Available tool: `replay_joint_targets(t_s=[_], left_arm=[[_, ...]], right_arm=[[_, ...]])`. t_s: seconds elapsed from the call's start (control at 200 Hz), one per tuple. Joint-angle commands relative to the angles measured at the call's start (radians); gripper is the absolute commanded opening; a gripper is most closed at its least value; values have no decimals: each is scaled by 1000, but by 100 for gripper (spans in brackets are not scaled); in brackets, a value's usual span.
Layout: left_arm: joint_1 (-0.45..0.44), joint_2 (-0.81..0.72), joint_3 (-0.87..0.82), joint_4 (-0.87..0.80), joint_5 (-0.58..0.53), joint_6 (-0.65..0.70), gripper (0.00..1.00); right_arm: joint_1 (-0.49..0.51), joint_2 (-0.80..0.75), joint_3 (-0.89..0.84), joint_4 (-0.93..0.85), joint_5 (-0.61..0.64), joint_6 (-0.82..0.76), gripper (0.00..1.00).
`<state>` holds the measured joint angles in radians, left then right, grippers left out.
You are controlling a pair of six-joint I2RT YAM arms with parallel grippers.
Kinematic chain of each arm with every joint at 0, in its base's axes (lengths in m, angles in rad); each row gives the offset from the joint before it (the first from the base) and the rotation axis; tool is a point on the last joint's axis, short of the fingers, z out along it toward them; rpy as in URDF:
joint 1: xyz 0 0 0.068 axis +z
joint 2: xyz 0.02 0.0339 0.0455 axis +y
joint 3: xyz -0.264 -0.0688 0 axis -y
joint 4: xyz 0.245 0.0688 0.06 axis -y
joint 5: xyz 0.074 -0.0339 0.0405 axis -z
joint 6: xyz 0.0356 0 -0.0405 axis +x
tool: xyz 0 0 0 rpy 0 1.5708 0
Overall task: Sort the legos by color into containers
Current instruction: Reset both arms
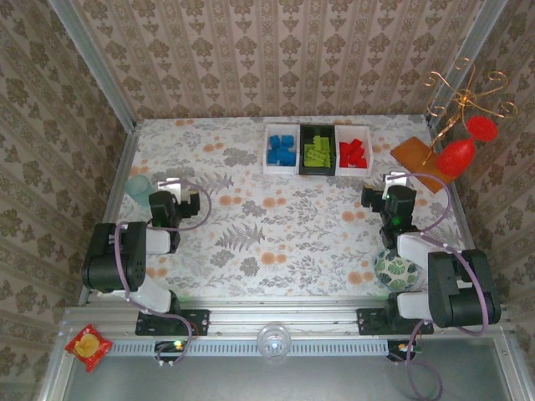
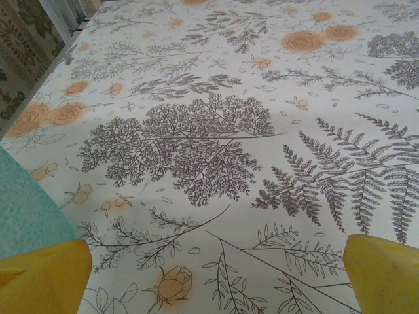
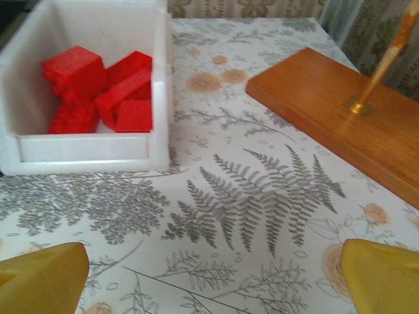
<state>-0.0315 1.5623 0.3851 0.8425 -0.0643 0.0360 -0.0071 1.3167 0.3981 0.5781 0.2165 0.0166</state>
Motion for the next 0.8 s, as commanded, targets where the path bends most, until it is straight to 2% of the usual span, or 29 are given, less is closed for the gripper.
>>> replay_joint_targets(t_s=[0.0,0.1,0.175,0.245,0.46,0.53,0.795], left_arm=[[12,-5,8,76,31,28,100],[10,-6,8,74,29,30,100],[9,-4,6,80,23,32,100],[3,-4,3,86,10,35,100],[-2,-5,0,95,-12,34,100],[-2,-4,0,95,-13,34,100],[-4,-5,0,95,-12,35,100]], right_arm=[[-5,-24,-17,72,-68,-25,100],[-13,-32,-24,74,-103,-4,100],[-20,-23,-53,163,-174,46,100],[-21,-2,-50,189,-167,50,100],[-31,223,-54,420,-197,74,100],[-26,197,-20,309,-191,69,100],[8,205,1,282,-135,43,100]])
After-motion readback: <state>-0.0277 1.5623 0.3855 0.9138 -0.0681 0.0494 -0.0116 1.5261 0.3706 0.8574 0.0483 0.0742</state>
